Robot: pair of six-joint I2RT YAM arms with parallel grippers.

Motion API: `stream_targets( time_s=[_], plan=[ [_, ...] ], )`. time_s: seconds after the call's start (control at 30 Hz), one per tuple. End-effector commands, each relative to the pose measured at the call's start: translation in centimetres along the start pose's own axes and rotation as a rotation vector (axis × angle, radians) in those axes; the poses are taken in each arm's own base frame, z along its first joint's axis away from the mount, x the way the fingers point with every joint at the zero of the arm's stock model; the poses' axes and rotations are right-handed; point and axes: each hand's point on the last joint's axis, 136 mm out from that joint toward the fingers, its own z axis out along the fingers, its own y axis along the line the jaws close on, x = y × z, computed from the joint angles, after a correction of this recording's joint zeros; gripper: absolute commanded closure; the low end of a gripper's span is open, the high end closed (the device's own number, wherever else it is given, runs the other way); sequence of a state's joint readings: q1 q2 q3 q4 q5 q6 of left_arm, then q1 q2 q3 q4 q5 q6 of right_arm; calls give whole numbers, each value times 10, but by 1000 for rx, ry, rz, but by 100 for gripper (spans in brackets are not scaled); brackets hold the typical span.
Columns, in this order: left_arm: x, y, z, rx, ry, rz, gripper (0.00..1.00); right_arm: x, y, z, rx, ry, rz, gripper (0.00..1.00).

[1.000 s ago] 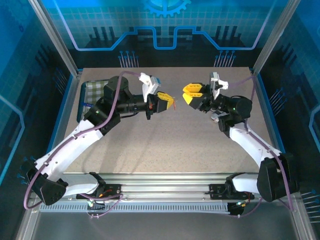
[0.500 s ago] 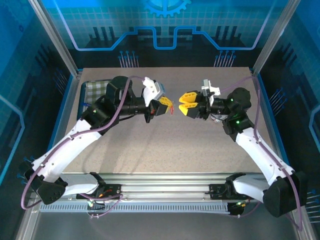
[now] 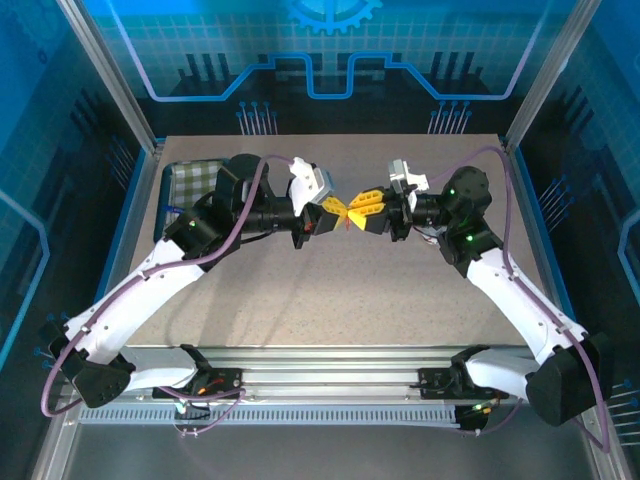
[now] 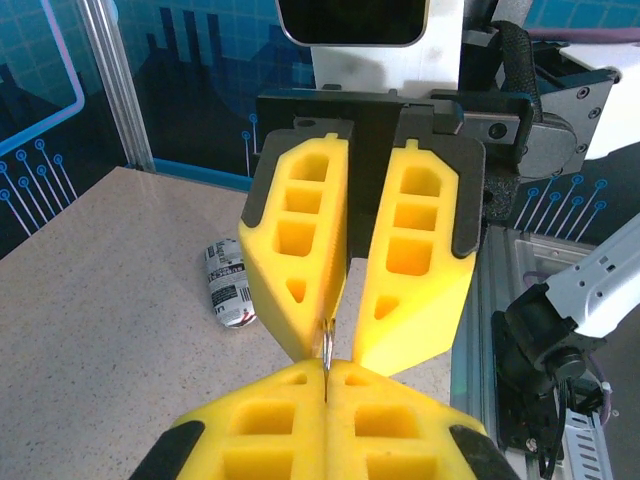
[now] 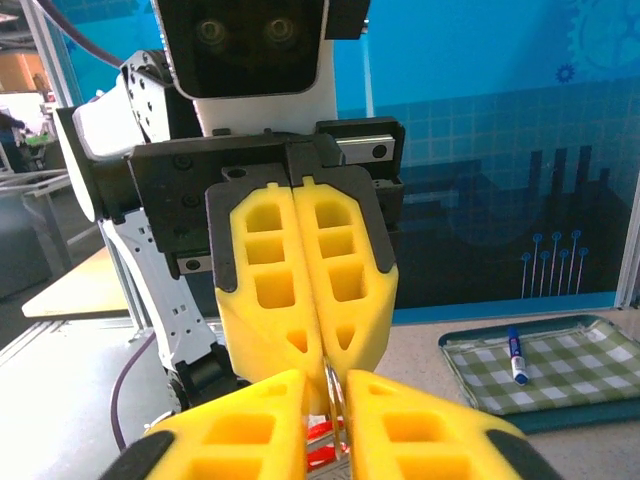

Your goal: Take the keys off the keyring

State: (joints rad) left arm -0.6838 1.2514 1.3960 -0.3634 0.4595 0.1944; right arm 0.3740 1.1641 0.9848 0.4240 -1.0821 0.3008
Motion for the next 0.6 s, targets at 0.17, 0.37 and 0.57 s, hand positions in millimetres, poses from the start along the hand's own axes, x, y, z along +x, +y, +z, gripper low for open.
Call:
stream_targets(
  time_s=[0.17, 0.37, 0.57],
  plan=[
    [-3, -1, -1, -7, -22, 25, 85, -12, 10, 4, -41, -9, -49, 100],
    [-3, -4, 0, 11, -33, 14, 77, -17, 13, 4, -62, -40, -56, 100],
    [-2, -4, -1, 10, -36, 6, 69, -21, 12, 1, -49, -66, -58, 100]
  ],
)
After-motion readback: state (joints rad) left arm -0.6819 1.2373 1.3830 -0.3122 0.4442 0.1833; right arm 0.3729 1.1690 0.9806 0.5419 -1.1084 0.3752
